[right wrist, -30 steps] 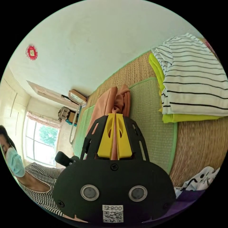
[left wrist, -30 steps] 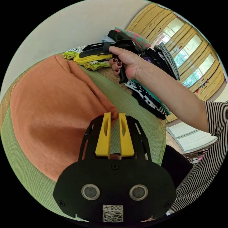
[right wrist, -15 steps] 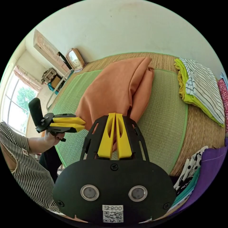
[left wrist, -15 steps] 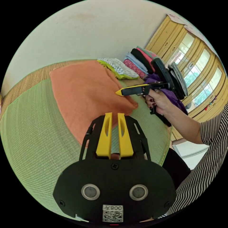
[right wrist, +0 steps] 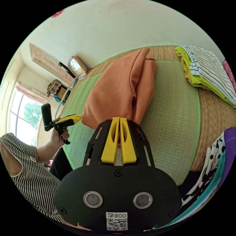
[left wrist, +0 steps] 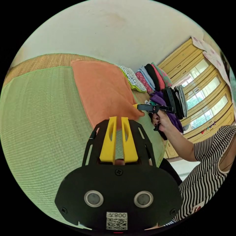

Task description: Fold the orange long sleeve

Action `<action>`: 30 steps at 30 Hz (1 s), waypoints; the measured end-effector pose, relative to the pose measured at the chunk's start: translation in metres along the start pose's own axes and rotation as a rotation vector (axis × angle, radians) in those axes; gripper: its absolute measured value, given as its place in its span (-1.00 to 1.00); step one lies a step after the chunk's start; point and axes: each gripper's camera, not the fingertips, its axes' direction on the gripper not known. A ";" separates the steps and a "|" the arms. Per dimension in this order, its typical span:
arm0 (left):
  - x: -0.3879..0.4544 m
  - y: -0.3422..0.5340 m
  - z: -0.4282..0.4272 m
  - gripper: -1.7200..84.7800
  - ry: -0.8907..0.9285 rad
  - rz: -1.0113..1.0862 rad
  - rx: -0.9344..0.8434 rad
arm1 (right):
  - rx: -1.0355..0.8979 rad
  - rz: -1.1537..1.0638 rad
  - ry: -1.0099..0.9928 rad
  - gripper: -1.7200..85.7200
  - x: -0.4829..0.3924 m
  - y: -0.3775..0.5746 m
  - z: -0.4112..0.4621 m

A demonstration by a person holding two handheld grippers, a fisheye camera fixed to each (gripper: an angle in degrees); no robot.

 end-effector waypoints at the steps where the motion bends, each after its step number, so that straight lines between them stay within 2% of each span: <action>1: -0.011 0.004 -0.014 -0.82 -0.019 -0.028 0.043 | 0.019 0.006 0.004 -0.93 0.002 0.002 -0.004; 4: -0.051 0.012 -0.034 -0.72 0.028 -0.130 0.074 | 0.087 0.061 -0.011 -0.86 0.016 0.013 -0.023; 8: -0.114 0.019 -0.030 -0.66 0.230 -0.333 0.035 | 0.103 0.168 -0.170 -0.75 0.049 0.028 -0.027; 11: -0.140 0.018 -0.027 -0.64 0.354 -0.382 0.045 | 0.094 0.234 -0.253 -0.73 0.070 0.030 -0.022; 17: -0.184 0.016 -0.035 -0.62 0.435 -0.451 0.074 | 0.119 0.313 -0.341 -0.73 0.104 0.033 -0.025; 20: -0.202 0.014 -0.040 -0.61 0.440 -0.460 0.069 | 0.128 0.347 -0.316 -0.71 0.116 0.040 -0.030; 30: -0.236 -0.009 -0.043 -0.58 0.502 -0.440 -0.005 | 0.023 0.354 -0.456 -0.71 0.146 0.019 -0.007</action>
